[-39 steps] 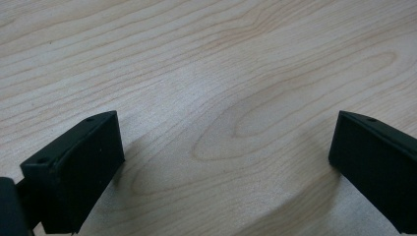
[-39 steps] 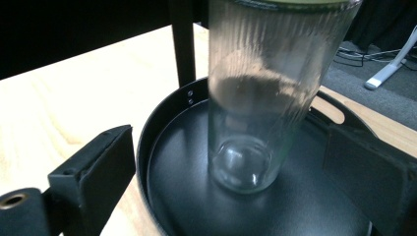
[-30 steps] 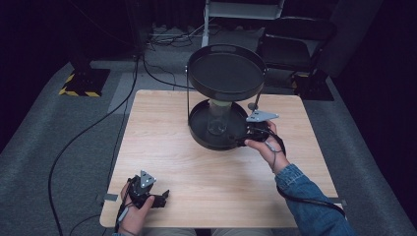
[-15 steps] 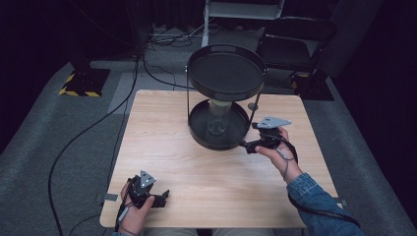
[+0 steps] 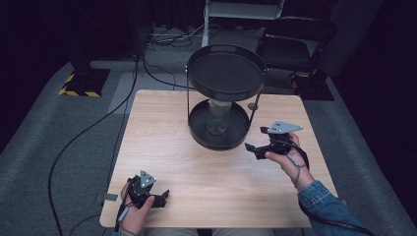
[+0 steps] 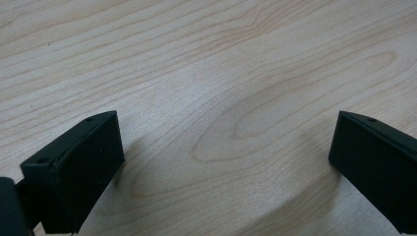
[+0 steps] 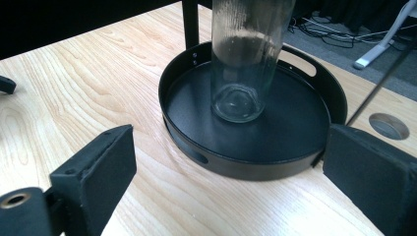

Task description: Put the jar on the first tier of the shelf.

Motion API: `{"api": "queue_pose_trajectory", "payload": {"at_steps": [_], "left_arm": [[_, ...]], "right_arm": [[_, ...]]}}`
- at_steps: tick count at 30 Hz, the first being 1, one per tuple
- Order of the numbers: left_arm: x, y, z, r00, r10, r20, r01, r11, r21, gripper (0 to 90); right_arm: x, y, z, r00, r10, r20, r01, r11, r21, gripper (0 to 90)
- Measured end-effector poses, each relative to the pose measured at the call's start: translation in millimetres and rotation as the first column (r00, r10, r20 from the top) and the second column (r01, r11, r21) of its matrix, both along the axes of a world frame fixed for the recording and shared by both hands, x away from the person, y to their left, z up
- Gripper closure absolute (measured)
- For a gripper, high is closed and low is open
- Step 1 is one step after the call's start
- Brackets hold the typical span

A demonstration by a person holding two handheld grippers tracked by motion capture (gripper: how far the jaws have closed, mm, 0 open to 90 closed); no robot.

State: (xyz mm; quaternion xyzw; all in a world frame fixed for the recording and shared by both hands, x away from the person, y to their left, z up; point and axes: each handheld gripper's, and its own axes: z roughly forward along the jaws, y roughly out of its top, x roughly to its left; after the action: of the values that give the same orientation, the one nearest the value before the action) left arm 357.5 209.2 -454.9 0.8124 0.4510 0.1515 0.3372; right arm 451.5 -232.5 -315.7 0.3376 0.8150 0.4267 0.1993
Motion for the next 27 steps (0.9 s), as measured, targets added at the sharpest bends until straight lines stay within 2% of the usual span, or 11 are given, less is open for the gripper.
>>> {"api": "queue_pose_trajectory", "payload": {"at_steps": [12, 27], "left_arm": [[0.0, 0.0, 0.0, 1.0000, 0.000, 0.000, 0.000, 1.0000, 0.001, 0.0], [0.0, 0.0, 0.0, 1.0000, 0.000, 0.000, 0.000, 1.0000, 0.001, 0.0]], "right_arm": [[-17.7, -16.0, 3.4, 0.9999, -0.014, 0.004, 0.014, 1.000, -0.010, 5.9], [-45.0, -45.6, 3.4, 0.9985, -0.054, -0.007, 0.054, 0.998, -0.023, 6.0]]}}
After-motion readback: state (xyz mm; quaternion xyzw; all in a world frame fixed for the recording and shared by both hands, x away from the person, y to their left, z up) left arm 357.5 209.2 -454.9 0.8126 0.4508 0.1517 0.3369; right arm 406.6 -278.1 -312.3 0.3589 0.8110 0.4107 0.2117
